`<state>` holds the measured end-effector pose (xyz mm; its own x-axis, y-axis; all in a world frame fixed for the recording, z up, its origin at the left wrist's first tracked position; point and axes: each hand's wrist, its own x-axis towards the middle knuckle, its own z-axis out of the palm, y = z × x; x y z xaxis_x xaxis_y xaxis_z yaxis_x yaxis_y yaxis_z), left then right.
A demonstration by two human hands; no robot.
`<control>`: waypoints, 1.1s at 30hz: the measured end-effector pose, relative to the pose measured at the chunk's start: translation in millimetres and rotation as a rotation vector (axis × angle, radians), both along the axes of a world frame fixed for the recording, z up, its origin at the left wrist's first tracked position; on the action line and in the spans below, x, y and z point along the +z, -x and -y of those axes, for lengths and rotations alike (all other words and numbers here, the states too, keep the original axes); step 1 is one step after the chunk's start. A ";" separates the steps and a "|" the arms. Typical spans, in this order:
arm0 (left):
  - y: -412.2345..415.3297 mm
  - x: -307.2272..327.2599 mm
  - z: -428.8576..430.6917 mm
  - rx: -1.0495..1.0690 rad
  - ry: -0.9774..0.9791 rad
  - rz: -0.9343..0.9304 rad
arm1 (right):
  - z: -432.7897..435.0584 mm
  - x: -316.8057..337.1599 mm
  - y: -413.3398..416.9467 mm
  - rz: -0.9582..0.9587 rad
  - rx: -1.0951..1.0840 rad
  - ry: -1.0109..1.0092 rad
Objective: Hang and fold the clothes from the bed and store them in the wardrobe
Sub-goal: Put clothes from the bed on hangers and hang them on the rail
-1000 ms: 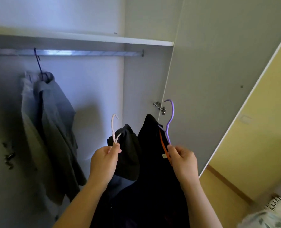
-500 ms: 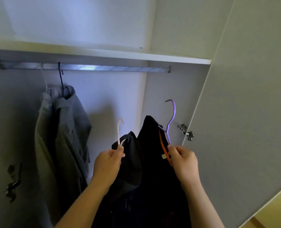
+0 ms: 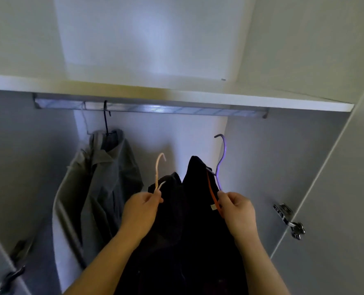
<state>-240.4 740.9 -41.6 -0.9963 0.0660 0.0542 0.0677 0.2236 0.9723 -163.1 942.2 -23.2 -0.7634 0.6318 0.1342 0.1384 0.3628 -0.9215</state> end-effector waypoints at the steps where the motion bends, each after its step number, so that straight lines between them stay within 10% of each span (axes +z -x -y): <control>1: 8.0 0.3 -2.6 0.020 0.001 0.000 | -3.8 1.7 10.0 0.015 0.035 0.019; 33: 152.8 56.8 -1.1 0.221 0.114 -0.278 | -2.5 -2.2 95.5 0.039 0.106 0.025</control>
<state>-393.2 742.0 15.1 -0.9354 -0.1279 0.3298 0.2640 0.3680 0.8916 -258.6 944.7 -25.4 -0.8307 0.5497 0.0881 0.1362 0.3542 -0.9252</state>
